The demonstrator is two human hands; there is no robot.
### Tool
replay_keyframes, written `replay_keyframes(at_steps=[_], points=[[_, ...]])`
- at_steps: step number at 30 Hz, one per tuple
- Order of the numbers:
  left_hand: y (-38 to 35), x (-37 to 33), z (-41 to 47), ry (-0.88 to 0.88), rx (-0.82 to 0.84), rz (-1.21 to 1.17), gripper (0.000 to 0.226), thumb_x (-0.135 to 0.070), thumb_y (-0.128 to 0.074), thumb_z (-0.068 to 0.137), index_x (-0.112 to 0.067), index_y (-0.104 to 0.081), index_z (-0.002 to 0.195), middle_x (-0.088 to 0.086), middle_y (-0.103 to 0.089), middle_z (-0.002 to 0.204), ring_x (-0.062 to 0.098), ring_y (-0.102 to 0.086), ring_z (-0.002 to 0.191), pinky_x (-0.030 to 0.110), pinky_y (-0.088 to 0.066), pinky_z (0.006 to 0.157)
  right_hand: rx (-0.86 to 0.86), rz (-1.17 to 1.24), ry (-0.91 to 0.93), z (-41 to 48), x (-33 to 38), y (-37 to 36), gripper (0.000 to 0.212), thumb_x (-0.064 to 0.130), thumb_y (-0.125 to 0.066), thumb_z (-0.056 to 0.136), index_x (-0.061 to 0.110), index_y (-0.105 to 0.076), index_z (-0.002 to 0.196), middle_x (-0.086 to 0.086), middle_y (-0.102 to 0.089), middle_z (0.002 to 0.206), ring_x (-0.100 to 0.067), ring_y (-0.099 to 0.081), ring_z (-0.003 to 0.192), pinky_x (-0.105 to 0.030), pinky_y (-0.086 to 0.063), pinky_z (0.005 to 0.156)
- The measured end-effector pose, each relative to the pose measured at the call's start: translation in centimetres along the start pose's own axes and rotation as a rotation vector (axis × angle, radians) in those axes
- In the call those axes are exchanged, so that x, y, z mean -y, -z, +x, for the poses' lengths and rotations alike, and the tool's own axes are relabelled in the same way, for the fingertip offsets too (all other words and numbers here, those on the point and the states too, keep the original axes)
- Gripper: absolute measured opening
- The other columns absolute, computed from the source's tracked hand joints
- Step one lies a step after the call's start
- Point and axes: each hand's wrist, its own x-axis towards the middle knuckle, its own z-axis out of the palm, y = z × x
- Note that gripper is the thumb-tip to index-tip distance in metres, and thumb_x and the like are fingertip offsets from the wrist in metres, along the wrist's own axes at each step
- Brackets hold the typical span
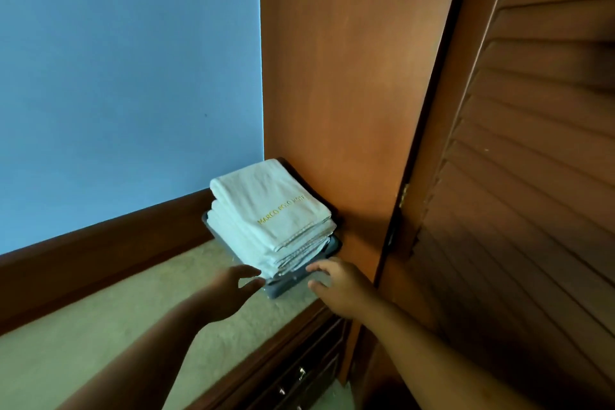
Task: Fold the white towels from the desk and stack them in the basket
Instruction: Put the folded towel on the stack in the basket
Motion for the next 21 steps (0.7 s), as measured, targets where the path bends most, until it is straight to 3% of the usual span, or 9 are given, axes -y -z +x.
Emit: replay_keyframes(at_steps=[4, 8, 10, 13, 18, 21], points=[[-2.4, 2.7, -8.0, 0.058, 0.012, 0.008, 0.043, -0.058, -0.055, 0.095, -0.036, -0.061, 0.131, -0.013, -0.061, 0.133, 0.008, -0.065, 0.109, 0.031, -0.049, 0.101, 0.082, -0.04, 0.035, -4.1, 1.3, -2.9, 0.031, 0.04, -0.058, 0.092, 0.033, -0.066, 0.121, 0.007, -0.066, 0.12, -0.011, -0.062, 0.109, -0.026, -0.049, 0.084], [-1.8, 7.1, -15.6, 0.17, -0.038, -0.064, 0.046, -0.054, -0.055, 0.096, -0.032, -0.057, 0.136, -0.008, -0.057, 0.139, 0.01, -0.063, 0.112, 0.031, -0.053, 0.096, 0.179, -0.012, 0.097, -6.5, 5.1, -6.3, 0.024, 0.035, -0.064, 0.093, 0.029, -0.07, 0.115, 0.013, -0.069, 0.108, -0.004, -0.065, 0.102, -0.024, -0.053, 0.088], [-0.4, 10.0, -20.1, 0.263, -0.108, -0.136, 0.045, -0.049, -0.056, 0.097, -0.028, -0.056, 0.137, -0.002, -0.057, 0.139, 0.01, -0.066, 0.105, 0.025, -0.055, 0.083, 0.245, -0.02, 0.165, -7.8, 8.6, -8.4, 0.023, 0.033, -0.063, 0.095, 0.029, -0.068, 0.117, 0.016, -0.066, 0.104, 0.0, -0.062, 0.096, -0.015, -0.048, 0.081], [1.6, 13.8, -26.3, 0.36, -0.215, -0.215, 0.045, -0.041, -0.056, 0.1, -0.019, -0.055, 0.139, 0.003, -0.057, 0.138, 0.008, -0.068, 0.096, 0.015, -0.048, 0.064, 0.324, -0.012, 0.254, -9.3, 13.3, -11.8, 0.023, 0.038, -0.062, 0.095, 0.035, -0.067, 0.117, 0.016, -0.066, 0.107, 0.003, -0.06, 0.092, -0.018, -0.05, 0.079], [4.2, 20.2, -38.1, 0.519, -0.38, -0.262, 0.042, -0.041, -0.058, 0.099, -0.019, -0.058, 0.134, 0.0, -0.061, 0.132, 0.009, -0.07, 0.093, 0.017, -0.048, 0.064, 0.439, -0.011, 0.411, -11.4, 22.7, -18.7, 0.023, 0.035, -0.061, 0.097, 0.033, -0.066, 0.12, 0.014, -0.064, 0.111, 0.004, -0.058, 0.094, -0.015, -0.045, 0.074], [4.9, 24.0, -46.5, 0.613, -0.447, -0.242, 0.038, -0.044, -0.06, 0.098, -0.024, -0.062, 0.13, -0.006, -0.064, 0.128, 0.005, -0.068, 0.093, 0.018, -0.048, 0.077, 0.51, 0.018, 0.492, -13.7, 29.4, -23.6, 0.023, 0.033, -0.06, 0.098, 0.031, -0.066, 0.12, 0.013, -0.064, 0.11, 0.001, -0.059, 0.096, -0.017, -0.046, 0.076]])
